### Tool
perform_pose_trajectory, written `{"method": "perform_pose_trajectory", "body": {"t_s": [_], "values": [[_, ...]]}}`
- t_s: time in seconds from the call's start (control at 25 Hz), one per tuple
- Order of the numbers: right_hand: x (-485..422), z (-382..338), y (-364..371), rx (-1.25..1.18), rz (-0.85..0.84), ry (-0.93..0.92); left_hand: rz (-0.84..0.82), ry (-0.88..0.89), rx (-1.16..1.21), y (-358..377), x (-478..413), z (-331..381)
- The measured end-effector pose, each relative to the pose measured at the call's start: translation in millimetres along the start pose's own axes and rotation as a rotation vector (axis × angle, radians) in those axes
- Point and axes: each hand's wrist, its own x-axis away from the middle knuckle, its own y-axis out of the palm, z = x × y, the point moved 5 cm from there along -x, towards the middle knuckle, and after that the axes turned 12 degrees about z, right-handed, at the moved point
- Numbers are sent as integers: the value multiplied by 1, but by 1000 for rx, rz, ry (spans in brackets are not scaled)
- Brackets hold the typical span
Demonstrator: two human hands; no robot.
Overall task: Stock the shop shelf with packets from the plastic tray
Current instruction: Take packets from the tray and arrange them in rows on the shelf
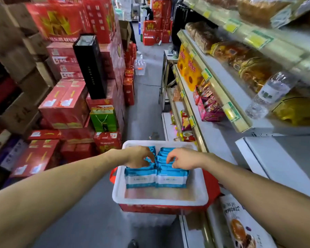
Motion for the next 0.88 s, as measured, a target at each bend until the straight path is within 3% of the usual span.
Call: {"method": "perform_pose_trajectory", "body": {"t_s": [0.2,0.88], "values": [[7,8,41,-75,8,28,-40,11,18,47,14,-19],[25,13,90,-39,-53,14,-49,91,35,90,27,-21]]}}
